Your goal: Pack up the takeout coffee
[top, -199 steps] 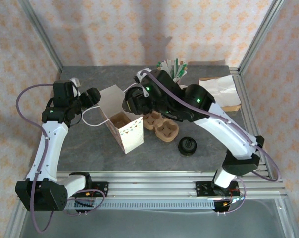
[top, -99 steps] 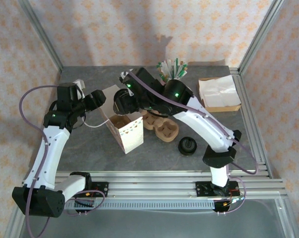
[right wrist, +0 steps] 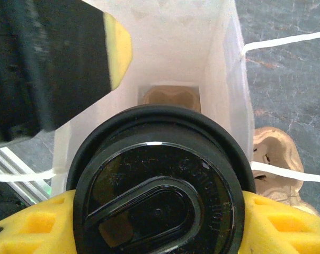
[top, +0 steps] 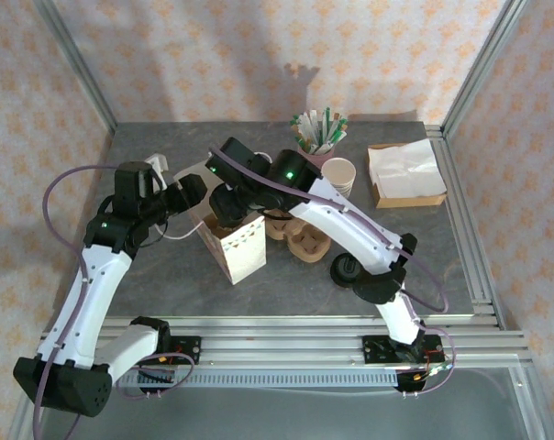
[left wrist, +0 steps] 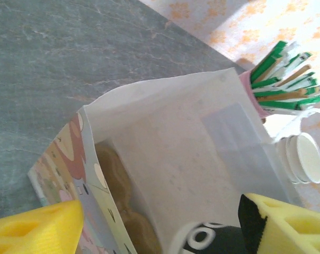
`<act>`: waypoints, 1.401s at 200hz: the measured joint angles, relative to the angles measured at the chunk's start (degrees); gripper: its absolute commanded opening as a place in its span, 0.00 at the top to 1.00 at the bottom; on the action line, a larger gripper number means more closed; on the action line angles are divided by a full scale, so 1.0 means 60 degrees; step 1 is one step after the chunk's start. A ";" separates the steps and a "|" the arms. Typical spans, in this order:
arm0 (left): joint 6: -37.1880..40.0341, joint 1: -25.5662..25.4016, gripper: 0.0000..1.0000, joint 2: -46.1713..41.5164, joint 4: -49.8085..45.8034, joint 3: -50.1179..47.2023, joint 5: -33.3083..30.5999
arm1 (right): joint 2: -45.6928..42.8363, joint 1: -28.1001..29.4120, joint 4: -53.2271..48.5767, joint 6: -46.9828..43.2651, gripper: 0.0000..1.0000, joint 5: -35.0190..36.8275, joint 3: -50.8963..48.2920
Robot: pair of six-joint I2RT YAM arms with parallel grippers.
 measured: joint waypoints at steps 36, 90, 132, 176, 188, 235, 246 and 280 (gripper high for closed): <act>-0.0594 -0.0404 0.29 -0.0481 0.0095 -0.0219 0.0004 | 0.0310 0.0000 -0.0222 0.0004 0.43 -0.0004 0.0168; -0.1650 -0.0878 0.32 -0.1220 0.0404 -0.0798 -0.0066 | 0.0503 0.0000 -0.0623 0.0007 0.43 0.0000 0.0171; -0.2310 -0.1308 0.32 -0.1453 0.0543 -0.0918 -0.0149 | 0.0576 0.0000 -0.0852 -0.0004 0.44 -0.0007 0.0178; -0.2233 -0.1366 0.30 -0.1902 0.0291 -0.0856 -0.0918 | 0.0594 0.0000 -0.1049 -0.0007 0.44 -0.0047 0.0178; -0.2142 -0.1366 0.29 -0.1894 0.0127 -0.0739 -0.1155 | 0.0594 0.0000 -0.1093 -0.0007 0.44 -0.0084 0.0178; -0.1628 -0.1366 0.23 -0.1555 -0.0423 0.0007 -0.1982 | 0.0612 0.0000 -0.1166 -0.0007 0.45 -0.0259 0.0178; -0.1494 -0.1366 0.21 -0.1552 -0.0470 0.0087 -0.2157 | 0.0616 0.0000 -0.1166 -0.0007 0.45 -0.0295 0.0178; -0.1064 -0.1366 0.20 -0.1501 -0.0834 0.0463 -0.2692 | 0.0645 0.0011 -0.1169 -0.0007 0.45 -0.0361 0.0222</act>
